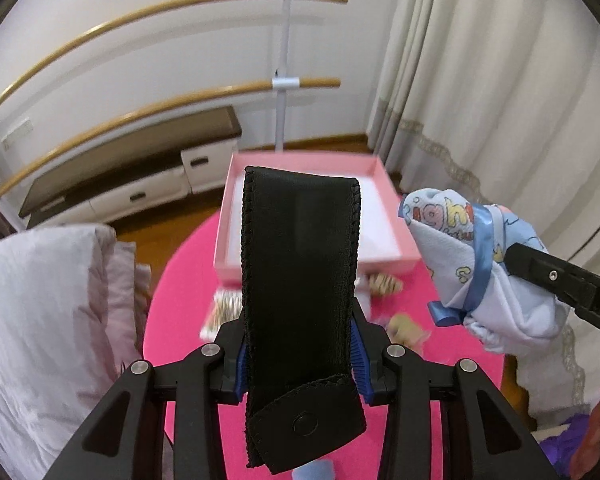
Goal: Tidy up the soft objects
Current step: 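Carry both held items over the pink box and release them inside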
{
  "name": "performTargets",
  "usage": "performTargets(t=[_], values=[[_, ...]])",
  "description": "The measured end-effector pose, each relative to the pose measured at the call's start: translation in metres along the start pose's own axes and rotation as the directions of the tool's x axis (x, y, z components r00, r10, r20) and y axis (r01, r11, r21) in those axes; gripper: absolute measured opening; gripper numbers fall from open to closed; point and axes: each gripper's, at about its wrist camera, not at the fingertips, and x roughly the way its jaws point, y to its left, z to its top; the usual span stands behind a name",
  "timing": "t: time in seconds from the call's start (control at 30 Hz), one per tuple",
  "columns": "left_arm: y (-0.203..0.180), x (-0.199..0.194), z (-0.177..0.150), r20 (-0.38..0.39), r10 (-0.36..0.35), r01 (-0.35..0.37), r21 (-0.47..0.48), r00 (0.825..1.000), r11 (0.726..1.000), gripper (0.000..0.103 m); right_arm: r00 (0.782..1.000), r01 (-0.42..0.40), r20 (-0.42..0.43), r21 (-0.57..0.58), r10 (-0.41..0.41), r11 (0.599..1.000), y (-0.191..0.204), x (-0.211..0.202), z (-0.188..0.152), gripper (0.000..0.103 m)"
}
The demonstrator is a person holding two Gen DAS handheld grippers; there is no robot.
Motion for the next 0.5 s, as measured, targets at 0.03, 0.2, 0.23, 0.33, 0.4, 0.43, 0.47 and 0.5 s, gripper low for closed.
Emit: performTargets(t=[0.03,0.2,0.23,0.33,0.4,0.43,0.47,0.5], values=[[-0.001,-0.005,0.002,0.011,0.000,0.000,0.001,1.000,1.000,0.037,1.000,0.001,0.016,-0.003,-0.001,1.000,0.001,-0.004,0.005,0.029],[-0.007,-0.041,0.022,0.079,0.000,0.000,0.003,0.997,1.000,0.037,0.995,0.000,0.104,-0.018,0.002,1.000,0.010,-0.030,0.026,0.029],[-0.008,-0.048,0.025,0.091,0.000,0.000,0.002,0.996,1.000,0.037,0.993,-0.002,0.119,-0.021,0.004,1.000,0.011,-0.034,0.030,0.029],[-0.013,-0.068,0.031,0.126,0.002,-0.002,0.002,0.992,1.000,0.037,0.987,0.000,0.163,-0.035,0.006,0.999,0.019,-0.049,0.041,0.029],[-0.015,-0.077,0.035,0.144,0.006,-0.006,0.000,0.990,1.000,0.037,0.983,-0.002,0.185,-0.041,0.010,0.999,0.023,-0.056,0.045,0.030],[-0.014,-0.077,0.038,0.148,0.007,-0.007,0.000,0.989,1.000,0.037,0.981,-0.002,0.195,-0.045,0.011,0.999,0.024,-0.058,0.048,0.029],[-0.014,-0.079,0.040,0.150,0.007,-0.007,-0.001,0.989,1.000,0.037,0.979,-0.002,0.204,-0.048,0.011,0.999,0.025,-0.060,0.051,0.029],[-0.014,-0.079,0.041,0.152,0.009,-0.009,-0.003,0.988,1.000,0.037,0.978,-0.002,0.210,-0.051,0.012,0.999,0.027,-0.060,0.056,0.029]])
